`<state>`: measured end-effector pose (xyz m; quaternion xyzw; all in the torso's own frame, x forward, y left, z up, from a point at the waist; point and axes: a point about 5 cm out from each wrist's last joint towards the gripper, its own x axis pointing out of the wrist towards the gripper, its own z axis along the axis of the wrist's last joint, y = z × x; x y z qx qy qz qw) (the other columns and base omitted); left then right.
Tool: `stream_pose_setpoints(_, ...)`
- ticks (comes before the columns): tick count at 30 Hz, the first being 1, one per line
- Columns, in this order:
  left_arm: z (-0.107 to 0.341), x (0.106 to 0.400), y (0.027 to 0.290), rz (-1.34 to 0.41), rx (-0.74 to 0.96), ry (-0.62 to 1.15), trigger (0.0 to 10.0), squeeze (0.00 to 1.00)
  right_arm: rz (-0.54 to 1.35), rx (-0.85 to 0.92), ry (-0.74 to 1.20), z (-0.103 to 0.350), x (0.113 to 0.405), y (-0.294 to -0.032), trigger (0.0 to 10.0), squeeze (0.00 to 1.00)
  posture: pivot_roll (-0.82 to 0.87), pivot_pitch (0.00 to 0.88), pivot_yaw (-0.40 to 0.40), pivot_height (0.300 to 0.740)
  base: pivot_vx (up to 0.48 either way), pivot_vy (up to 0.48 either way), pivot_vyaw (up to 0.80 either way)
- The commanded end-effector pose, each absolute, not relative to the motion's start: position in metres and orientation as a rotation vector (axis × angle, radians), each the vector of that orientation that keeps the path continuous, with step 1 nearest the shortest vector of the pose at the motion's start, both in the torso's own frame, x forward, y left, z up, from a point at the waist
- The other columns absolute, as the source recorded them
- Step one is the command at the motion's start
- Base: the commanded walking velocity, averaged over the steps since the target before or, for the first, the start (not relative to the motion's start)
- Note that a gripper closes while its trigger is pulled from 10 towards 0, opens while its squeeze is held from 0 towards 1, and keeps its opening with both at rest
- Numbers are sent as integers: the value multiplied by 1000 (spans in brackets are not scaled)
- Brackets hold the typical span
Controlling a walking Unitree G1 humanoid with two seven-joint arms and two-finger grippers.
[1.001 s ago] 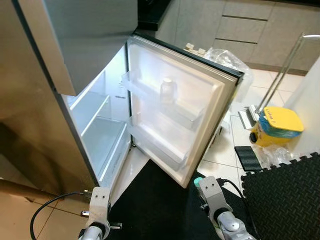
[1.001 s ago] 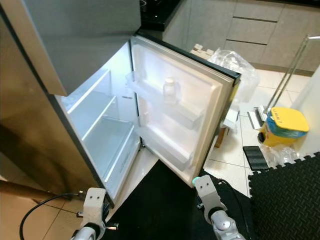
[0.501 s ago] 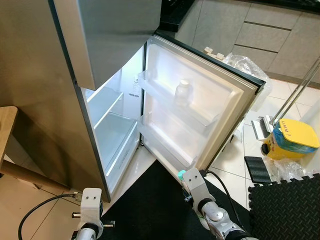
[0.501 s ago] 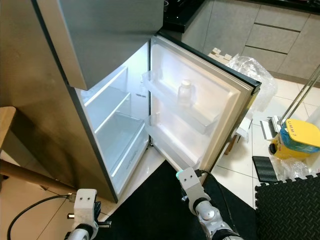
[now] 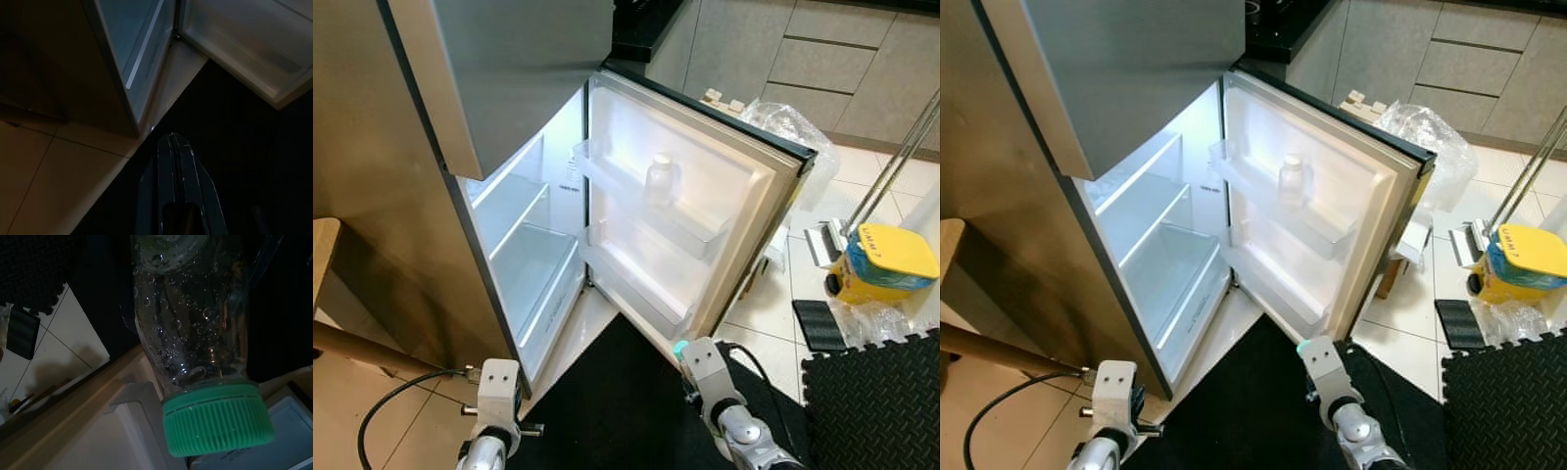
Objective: Restocking fridge
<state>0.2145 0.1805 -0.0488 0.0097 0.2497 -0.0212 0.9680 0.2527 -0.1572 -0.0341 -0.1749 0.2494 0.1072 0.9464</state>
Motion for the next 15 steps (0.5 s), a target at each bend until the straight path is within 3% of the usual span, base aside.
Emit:
stream_pose_setpoints(1,-53,211,176,-51,9,535,10000,0,203,-349,509,-36,249,-161,10000,0,-32,76,4,740,0,-375,0)
stream_pose_setpoints(13,-54,212,175,-46,-5,545,10000,0,195,-357,500,-35,250,-164,10000,0,-46,68,2,740,0,-403,0)
stream_pose_setpoints(15,-54,211,175,-35,-17,550,10000,0,195,-359,501,-35,250,-165,10000,0,-47,66,3,740,0,0,0)
